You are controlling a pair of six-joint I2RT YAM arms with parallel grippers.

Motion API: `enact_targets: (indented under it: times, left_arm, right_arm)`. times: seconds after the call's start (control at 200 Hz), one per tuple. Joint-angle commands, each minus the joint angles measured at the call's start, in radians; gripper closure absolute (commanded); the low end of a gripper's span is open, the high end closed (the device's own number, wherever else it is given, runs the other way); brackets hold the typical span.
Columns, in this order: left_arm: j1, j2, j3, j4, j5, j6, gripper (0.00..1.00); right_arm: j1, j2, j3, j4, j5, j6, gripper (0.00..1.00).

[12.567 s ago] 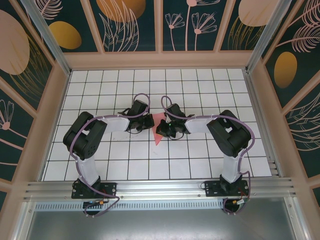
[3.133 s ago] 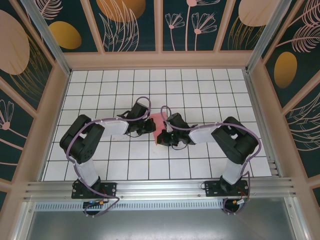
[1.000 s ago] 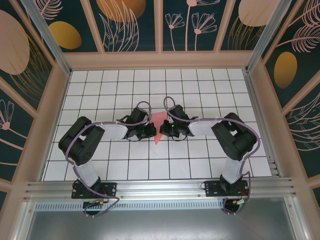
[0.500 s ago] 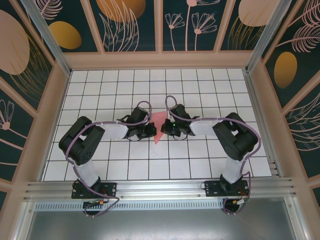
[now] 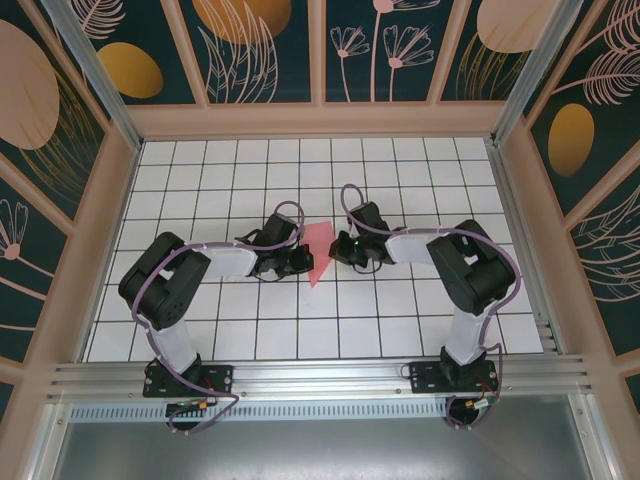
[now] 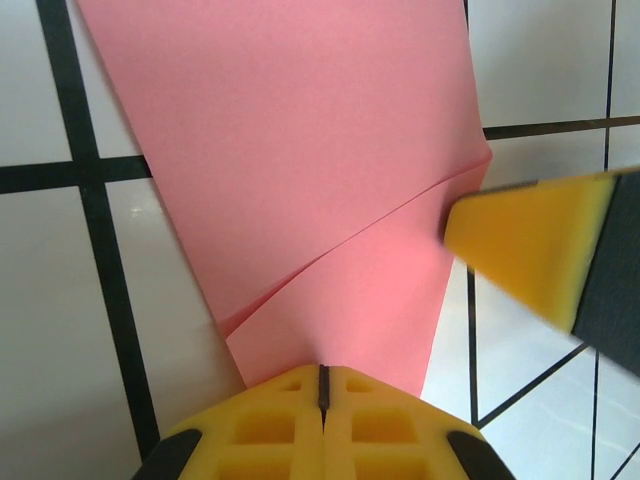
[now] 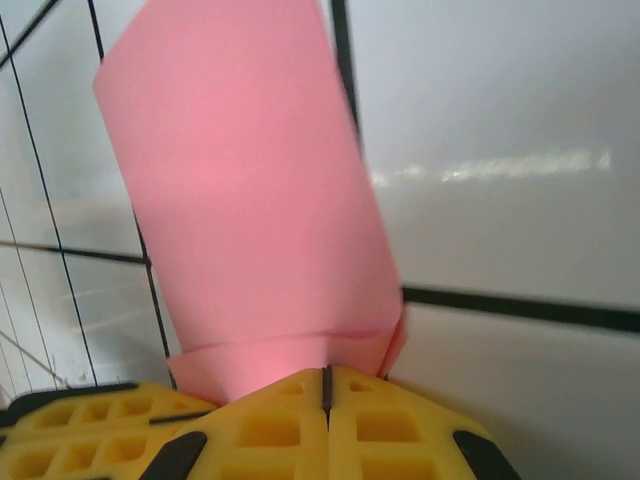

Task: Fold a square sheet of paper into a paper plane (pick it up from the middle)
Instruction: Third fold the triangle at the center of the table.

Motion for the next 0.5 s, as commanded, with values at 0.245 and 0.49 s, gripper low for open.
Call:
enact_targets:
  times: [0.245,0.49]
  left_arm:
    - [0.004,0.019,-0.023,-0.075,-0.060,0.017,1.00]
    - [0.005,0.021,-0.020,-0.067,-0.055,0.012,1.00]
  right_arm:
    - [-0.065,-0.059,0.048,-0.008,0.030,-0.061,1.00]
    - [0.042,-0.076,0.005,0.018,-0.034,-0.064,1.00]
